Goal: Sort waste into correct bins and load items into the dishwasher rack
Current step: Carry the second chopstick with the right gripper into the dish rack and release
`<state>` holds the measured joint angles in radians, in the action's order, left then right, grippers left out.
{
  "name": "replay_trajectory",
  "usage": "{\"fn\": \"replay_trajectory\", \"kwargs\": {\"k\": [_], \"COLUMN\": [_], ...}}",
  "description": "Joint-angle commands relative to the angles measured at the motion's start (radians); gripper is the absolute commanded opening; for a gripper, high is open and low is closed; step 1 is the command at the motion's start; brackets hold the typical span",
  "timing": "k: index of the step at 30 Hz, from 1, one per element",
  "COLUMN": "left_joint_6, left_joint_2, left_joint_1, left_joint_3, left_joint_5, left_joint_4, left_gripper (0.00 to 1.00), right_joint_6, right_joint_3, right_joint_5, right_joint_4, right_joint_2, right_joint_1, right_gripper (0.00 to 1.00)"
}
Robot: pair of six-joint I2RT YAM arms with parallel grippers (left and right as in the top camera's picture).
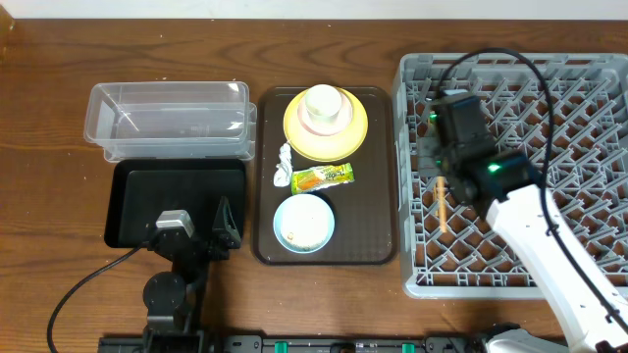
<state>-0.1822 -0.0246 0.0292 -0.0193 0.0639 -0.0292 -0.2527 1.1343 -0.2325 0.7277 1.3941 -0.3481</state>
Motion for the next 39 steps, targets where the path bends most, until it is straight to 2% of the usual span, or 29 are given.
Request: {"fn": "replay_trajectory", "kwargs": {"k": [1,7,20,24,26,27,35,39], "left_joint_6": [0.013,0.013,0.013,0.013,0.013,0.013,0.013,0.013], "left_joint_2": [0.001,0.001,0.001,0.001,0.001,0.001,0.001,0.001], "left_joint_1": [0.003,0.003,0.003,0.003,0.003,0.003,0.003,0.003], "left_joint_3": [0.015,0.015,0.015,0.015,0.015,0.015,0.015,0.015], "left_joint_5": [0.003,0.003,0.003,0.003,0.003,0.003,0.003,0.003], "left_joint_4": [-0.037,-0.037,-0.037,-0.037,-0.037,-0.037,-0.037,-0.037], "left_gripper": [0.93,0.93,0.93,0.93,0.93,0.93,0.93,0.93], "right_joint_6": [0.045,0.045,0.123,0.123,0.123,0.123,0.122,0.120], "right_joint_3": [-0.016,-0.027,-0.027,-0.027,-0.027,-0.027,-0.027,-0.026], "right_joint_5": [-0.005,0.002,0.001,0.001,0.001,0.001,0.006,0.038], "right_joint_4": [0.028,0.036,0.016,0.005,0.005,0.005,0.005,0.000], "right_joint_2": [0.018,0.068,0.166,0.183,0.183,0.183,0.183,0.182], "right_joint_1": [0.068,0.126,0.127,0.127,0.127,0.127,0.127,0.126], "right_gripper": [0.01,0.01,0.01,0.15,0.32,0.36,0.36,0.28]}}
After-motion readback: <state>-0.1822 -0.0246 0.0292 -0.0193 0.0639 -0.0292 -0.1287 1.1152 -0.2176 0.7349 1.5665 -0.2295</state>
